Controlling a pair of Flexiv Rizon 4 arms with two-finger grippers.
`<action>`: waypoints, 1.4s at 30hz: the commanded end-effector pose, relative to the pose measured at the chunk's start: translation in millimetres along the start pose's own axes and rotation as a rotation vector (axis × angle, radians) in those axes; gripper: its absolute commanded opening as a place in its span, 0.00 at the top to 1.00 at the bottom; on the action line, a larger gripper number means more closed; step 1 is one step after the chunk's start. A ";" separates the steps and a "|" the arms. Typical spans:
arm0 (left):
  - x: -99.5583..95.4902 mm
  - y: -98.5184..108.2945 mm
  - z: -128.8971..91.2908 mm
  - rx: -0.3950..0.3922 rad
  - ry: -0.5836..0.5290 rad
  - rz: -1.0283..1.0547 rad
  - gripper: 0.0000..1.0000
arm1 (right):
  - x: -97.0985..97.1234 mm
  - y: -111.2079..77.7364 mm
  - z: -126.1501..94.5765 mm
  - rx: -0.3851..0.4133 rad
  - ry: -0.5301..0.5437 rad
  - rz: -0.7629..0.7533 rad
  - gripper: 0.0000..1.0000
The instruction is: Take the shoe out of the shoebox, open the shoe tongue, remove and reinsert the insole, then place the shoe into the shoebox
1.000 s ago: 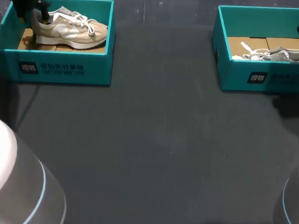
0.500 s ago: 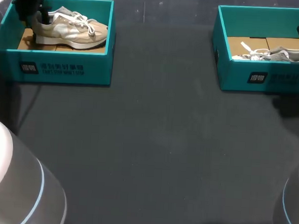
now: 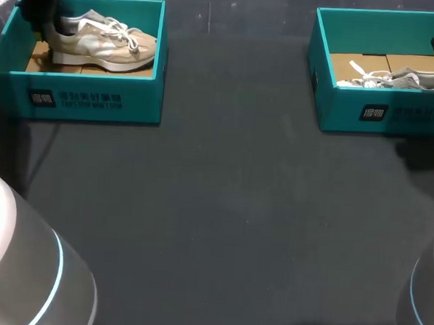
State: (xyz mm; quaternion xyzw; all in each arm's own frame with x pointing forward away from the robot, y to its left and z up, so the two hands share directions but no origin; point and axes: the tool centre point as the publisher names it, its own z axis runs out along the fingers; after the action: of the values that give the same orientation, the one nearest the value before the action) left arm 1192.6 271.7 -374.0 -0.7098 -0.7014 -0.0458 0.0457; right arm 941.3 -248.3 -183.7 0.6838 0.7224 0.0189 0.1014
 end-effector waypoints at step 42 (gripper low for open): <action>31.4 -11.9 -100.0 -0.081 -0.050 -0.064 1.00 | 0.3 -0.9 -0.1 -0.001 -0.001 0.001 0.00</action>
State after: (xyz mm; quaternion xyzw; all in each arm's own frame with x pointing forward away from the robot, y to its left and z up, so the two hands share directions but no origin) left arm 1202.5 294.9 -294.2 -0.6898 -0.7228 -0.0413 0.0067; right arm 941.3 -248.3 -183.7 0.6838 0.7224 0.0189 0.1015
